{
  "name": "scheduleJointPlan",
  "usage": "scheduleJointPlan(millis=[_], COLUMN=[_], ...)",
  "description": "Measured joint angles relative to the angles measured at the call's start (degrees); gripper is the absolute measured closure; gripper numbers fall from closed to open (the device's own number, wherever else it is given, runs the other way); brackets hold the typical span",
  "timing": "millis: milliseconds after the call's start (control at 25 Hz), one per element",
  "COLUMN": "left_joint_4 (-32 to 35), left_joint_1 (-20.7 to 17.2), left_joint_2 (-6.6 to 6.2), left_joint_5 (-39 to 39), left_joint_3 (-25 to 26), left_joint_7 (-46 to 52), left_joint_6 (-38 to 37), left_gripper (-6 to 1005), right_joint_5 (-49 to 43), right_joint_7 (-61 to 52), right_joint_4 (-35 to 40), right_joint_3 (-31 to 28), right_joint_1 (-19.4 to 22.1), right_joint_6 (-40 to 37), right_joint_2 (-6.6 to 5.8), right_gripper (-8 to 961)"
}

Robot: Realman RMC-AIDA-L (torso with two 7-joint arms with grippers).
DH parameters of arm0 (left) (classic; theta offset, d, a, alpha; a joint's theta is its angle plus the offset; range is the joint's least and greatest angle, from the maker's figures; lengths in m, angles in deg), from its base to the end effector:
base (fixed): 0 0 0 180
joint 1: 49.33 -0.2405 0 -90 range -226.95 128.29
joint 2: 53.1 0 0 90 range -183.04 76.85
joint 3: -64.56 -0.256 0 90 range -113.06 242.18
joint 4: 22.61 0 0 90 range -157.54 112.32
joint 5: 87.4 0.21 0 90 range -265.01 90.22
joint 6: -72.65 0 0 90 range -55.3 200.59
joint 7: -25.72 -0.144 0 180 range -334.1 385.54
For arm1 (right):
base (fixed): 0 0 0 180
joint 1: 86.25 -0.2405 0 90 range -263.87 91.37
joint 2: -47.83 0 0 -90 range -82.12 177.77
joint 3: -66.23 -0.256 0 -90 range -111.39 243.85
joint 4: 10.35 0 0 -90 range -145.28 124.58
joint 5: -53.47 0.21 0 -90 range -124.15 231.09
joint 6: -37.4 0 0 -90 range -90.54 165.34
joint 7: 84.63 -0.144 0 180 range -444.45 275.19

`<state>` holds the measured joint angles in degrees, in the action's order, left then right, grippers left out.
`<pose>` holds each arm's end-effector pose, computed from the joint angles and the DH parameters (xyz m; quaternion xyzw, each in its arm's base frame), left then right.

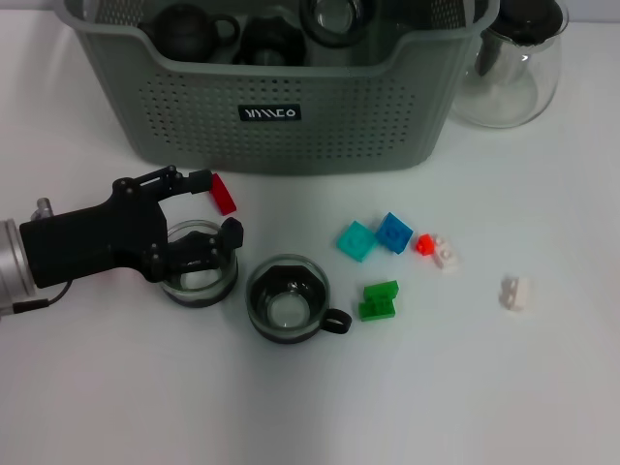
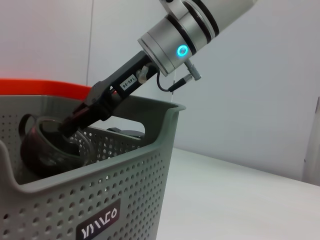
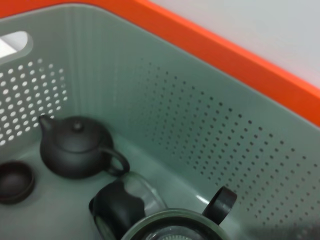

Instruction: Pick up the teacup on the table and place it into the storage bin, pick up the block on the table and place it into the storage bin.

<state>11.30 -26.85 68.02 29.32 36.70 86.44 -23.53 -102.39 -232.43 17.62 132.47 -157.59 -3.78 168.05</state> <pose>-0.3002 0.2745 -0.0033 -0.9234 -0.1714 -0.2917 0.1810 0.0807 0.4964 -0.0556 -0.8995 0.2579 -0.0452 0.3498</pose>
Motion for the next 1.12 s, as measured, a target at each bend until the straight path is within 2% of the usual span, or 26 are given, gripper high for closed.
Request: scheduleJointPlan(millis=[320,440,520,600,680,800,880,960,1040,1120], left_joint_4=[0.05,0.02,0.06,0.16,0.14,-0.04,-0.03,0.02,0.17,0.60], left_joint_1=[0.01,-0.06,-0.21,-0.26,-0.23,-0.20,-0.20,-0.20,-0.23,-0.29], left_joint_2=[-0.01,-0.06,-0.08,-0.09,-0.15,-0.23,-0.28,-0.43,-0.60,-0.72], left_joint_5=[0.00,0.00,0.00,-0.03,-0.36,-0.70,-0.82,-0.84,-0.84,-0.85], left_joint_3=[0.00,0.07,0.42,0.63,0.65,0.90,1.48,1.96,2.14,2.16], left_joint_7=[-0.05,-0.07,-0.11,-0.13,-0.05,0.06,-0.09,-0.13,-0.14,-0.10], left_joint_6=[0.03,0.03,0.03,0.02,-0.04,0.02,0.02,0.02,-0.14,-0.40], left_gripper=[159,159,159,159,159,160,160,160,160,160], right_joint_5=[-0.32,-0.06,1.51,6.72,16.24,39.03,55.03,66.99,74.15,76.53], right_joint_7=[-0.02,-0.07,0.12,1.97,6.45,20.61,32.56,43.32,50.53,55.25], right_joint_4=[-0.34,1.22,4.93,13.01,22.59,33.80,36.58,36.86,36.06,34.79], right_joint_3=[1.67,0.84,-0.37,-1.16,-0.96,-1.21,-2.49,-5.05,-8.56,-12.85], right_joint_1=[-0.37,0.12,1.63,5.92,12.46,23.88,30.55,37.16,42.33,47.21], right_joint_6=[-1.12,-1.56,-1.86,-2.58,-3.49,-6.93,-13.29,-22.94,-32.22,-40.59], right_joint_2=[0.06,0.07,0.07,0.09,0.13,-0.23,-0.70,-1.27,-1.67,-2.16], right_gripper=[832,711,630,607,585,551,528,528,529,529])
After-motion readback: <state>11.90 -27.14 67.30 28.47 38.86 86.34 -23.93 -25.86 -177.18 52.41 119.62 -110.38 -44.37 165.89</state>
